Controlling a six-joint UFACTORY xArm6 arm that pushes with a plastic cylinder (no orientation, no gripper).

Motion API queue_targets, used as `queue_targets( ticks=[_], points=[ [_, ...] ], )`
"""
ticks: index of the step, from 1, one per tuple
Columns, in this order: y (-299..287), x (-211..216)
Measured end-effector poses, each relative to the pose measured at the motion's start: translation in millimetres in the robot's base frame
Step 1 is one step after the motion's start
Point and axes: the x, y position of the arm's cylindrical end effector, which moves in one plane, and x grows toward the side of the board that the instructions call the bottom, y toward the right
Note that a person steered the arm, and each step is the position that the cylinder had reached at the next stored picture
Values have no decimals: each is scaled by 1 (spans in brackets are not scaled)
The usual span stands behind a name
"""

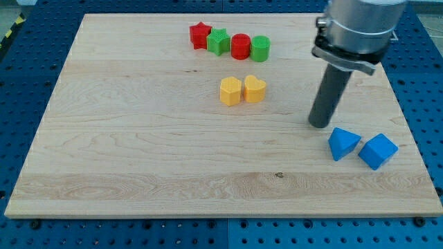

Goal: Keep the blue cube at the bottom left corner

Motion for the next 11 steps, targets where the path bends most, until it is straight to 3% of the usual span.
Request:
queue_targets(
  ticks=[3, 7, 11],
  points=[
    [128, 26],
    [88, 79],
    [-34, 81]
  ],
)
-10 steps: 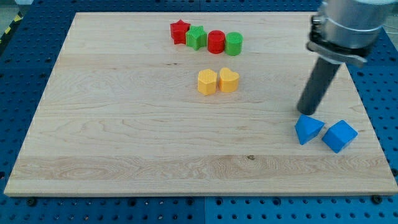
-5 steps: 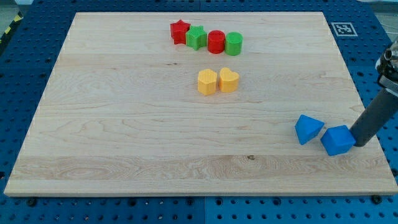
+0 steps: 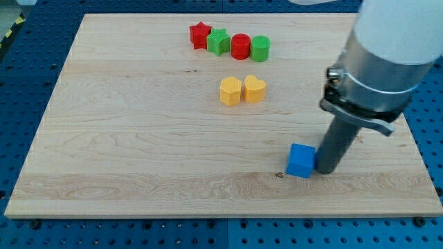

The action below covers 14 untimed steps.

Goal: Keep the blue cube at the bottom left corner

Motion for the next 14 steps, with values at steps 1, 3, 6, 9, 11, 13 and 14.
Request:
queue_targets(
  ticks=[1, 3, 6, 9, 11, 13, 14],
  points=[
    [-39, 0],
    [-132, -10],
    [-198, -47],
    [-263, -43],
    [-268, -43],
    [-273, -58],
    [-290, -54]
  ],
)
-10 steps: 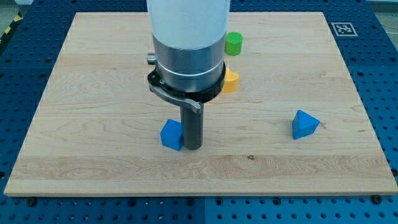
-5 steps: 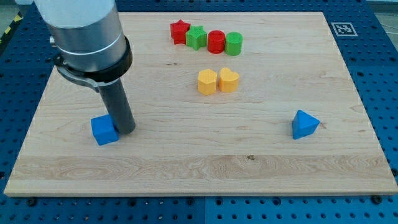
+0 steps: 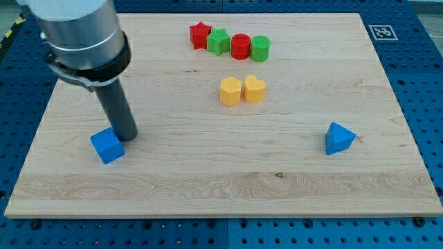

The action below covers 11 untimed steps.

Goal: Keep the blue cube at the bottom left corner

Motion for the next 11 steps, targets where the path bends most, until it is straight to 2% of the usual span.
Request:
queue_targets(
  ticks=[3, 5, 6, 9, 10, 11],
  points=[
    [-21, 11],
    [-48, -2],
    [-50, 13],
    [-49, 35],
    [-39, 35],
    [-4, 38]
  ],
)
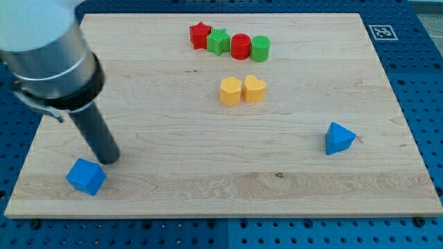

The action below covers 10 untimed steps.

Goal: Keep the blue cube at the bottom left corner

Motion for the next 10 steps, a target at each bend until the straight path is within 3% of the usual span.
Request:
queue_targets(
  ticks=[2, 7, 10],
  points=[
    [10, 42],
    [-30, 12],
    [3, 27]
  ],
)
